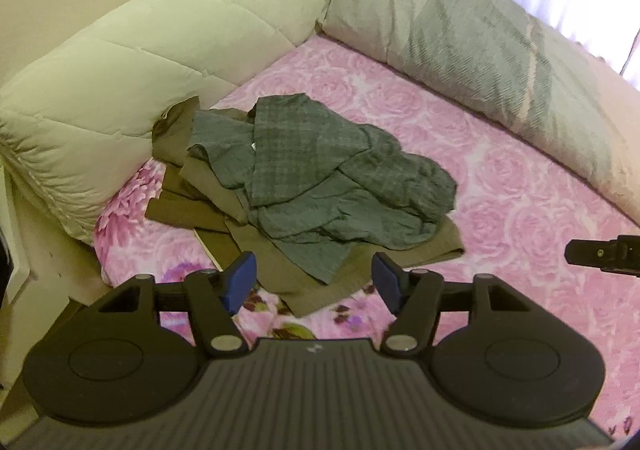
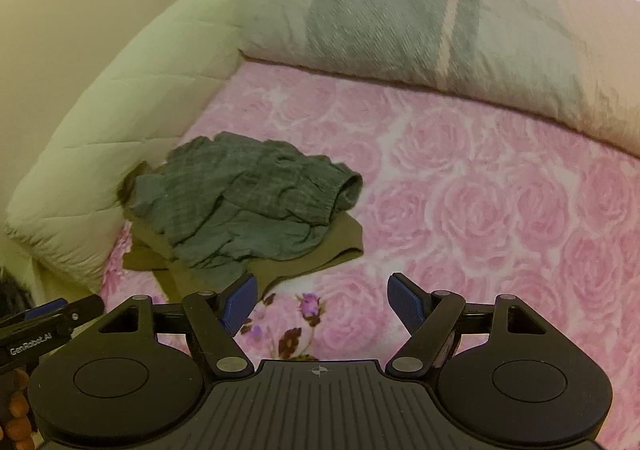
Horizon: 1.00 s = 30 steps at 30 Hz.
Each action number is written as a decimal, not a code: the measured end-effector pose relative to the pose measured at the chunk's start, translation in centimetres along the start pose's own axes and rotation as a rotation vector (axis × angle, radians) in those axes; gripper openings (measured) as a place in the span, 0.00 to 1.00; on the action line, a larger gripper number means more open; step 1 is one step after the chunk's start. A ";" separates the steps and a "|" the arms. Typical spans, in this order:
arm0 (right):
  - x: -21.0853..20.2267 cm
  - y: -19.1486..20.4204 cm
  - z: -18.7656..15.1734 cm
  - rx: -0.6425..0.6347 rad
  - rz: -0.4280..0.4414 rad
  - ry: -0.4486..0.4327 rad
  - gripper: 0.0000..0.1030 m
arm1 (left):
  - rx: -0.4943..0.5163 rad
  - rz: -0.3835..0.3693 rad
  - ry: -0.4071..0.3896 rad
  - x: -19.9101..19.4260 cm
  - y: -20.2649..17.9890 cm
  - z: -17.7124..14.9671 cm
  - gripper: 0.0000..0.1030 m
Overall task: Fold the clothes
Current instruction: 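Move both tools toward the grey-green plaid shorts on the pile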
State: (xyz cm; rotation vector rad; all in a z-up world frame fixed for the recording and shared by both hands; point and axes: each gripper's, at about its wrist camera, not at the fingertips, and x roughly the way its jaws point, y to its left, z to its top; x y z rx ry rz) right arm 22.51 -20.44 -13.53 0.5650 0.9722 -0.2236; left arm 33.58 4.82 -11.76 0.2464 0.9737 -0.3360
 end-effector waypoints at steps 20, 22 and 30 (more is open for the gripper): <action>17.2 -3.0 4.4 0.372 0.063 0.098 0.52 | 0.054 -0.071 0.101 18.5 5.2 3.9 0.49; 18.7 -3.6 4.3 0.411 0.071 0.095 0.52 | 0.045 -0.072 0.113 20.1 5.7 4.0 0.49; 23.1 -4.7 4.5 0.478 0.077 0.059 0.52 | 0.007 -0.088 0.092 23.9 7.5 4.4 0.51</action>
